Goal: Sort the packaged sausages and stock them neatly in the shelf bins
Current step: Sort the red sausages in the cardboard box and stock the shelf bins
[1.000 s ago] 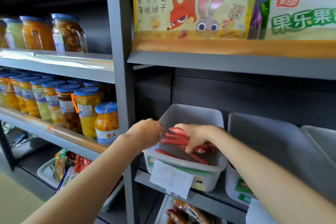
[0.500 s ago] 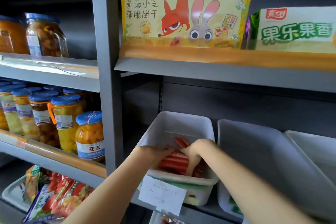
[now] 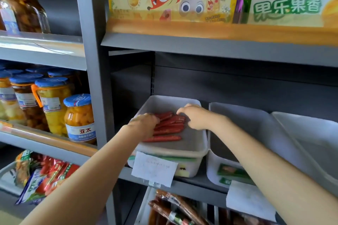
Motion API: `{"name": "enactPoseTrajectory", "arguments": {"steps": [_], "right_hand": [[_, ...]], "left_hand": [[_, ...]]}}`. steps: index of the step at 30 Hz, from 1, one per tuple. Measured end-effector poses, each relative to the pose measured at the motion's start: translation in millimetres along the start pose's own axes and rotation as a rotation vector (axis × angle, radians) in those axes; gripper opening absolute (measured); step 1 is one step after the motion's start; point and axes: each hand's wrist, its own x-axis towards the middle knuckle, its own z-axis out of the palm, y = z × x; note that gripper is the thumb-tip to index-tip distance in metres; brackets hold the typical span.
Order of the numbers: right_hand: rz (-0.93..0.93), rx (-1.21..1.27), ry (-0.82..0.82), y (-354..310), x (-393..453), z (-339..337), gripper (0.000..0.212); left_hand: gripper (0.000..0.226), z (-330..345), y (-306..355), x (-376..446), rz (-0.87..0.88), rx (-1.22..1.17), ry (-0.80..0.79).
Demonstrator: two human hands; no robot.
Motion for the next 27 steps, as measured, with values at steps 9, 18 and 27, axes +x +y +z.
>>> {"name": "enactPoseTrajectory", "arguments": {"steps": [9, 18, 27], "right_hand": [[-0.182, 0.117, 0.255, -9.4, -78.0, 4.1, 0.048], [-0.367, 0.13, 0.543, -8.0, -164.9, 54.4, 0.033], [0.208, 0.485, 0.201, 33.6, -312.8, 315.9, 0.025]], "left_hand": [[0.038, 22.1, 25.2, -86.2, 0.378, -0.179, 0.571], [0.026, 104.7, 43.4, -161.6, 0.516, -0.056, 0.769], [0.04, 375.1, 104.9, -222.0, 0.439, -0.349, -0.002]]}}
